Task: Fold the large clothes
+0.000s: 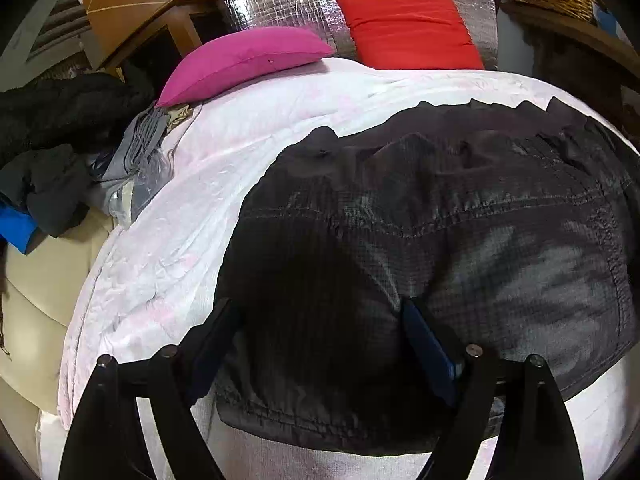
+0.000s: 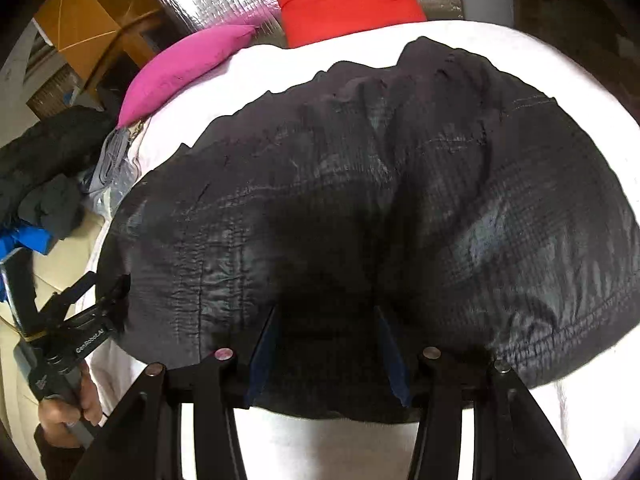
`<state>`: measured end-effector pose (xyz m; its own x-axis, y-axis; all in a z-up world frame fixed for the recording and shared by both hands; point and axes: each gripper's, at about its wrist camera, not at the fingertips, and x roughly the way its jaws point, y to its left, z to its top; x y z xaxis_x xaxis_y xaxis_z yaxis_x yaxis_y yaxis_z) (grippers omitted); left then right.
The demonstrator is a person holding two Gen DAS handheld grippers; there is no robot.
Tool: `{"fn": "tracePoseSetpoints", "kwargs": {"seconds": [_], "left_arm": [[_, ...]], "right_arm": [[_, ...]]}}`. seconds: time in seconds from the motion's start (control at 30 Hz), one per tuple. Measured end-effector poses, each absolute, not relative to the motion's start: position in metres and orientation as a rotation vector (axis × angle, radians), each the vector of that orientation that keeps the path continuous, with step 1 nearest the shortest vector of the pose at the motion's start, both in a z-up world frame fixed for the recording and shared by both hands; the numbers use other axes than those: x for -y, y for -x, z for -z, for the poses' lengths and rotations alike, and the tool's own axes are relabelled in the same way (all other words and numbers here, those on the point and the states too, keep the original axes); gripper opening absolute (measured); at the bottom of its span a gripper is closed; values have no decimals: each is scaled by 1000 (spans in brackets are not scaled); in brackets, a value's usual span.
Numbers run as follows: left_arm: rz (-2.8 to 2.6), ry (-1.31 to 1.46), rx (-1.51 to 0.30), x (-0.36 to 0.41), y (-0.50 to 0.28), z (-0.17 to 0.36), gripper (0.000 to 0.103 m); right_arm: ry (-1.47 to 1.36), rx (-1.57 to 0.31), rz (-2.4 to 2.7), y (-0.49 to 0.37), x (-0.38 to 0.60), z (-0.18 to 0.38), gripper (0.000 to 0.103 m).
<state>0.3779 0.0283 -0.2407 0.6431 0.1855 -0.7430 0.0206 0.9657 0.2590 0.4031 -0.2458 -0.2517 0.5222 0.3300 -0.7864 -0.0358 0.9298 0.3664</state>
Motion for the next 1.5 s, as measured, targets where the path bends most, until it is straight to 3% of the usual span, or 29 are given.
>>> {"fn": "tracePoseSetpoints", "kwargs": {"seconds": [0.03,0.1,0.2,0.4,0.6,0.8,0.97,1.3,1.5], "left_arm": [[-96,-256,-868,-28,-378,241,86],[-94,-261,-862,-28,-378,242,87],[-85,-275,-850,-29,-377,243,88],[-92,-330,-810,-27,-375,247,94],[-86,-357,-792,-25,-375,248,95],[-76,-357,-789,-26,-376,249,96],[-83,-340,-798,-27,-375,248,96],[-97,-324,-804,-34,-358,238,96],[-33,15,-864,-95,-348,217,96]], "right_arm": [[-347,-994,-239,-402,248,252,56],[-390,-964,-289,-399,252,253,71],[-372,-962,-285,-397,250,251,76],[-413,-940,-323,-391,255,237,76],[-434,-750,-180,-374,298,200,76],[-441,-898,-61,-391,319,235,76],[-321,-895,-58,-387,305,230,77],[-459,-796,-44,-352,347,207,77],[-671,-769,-32,-342,396,211,77]]}}
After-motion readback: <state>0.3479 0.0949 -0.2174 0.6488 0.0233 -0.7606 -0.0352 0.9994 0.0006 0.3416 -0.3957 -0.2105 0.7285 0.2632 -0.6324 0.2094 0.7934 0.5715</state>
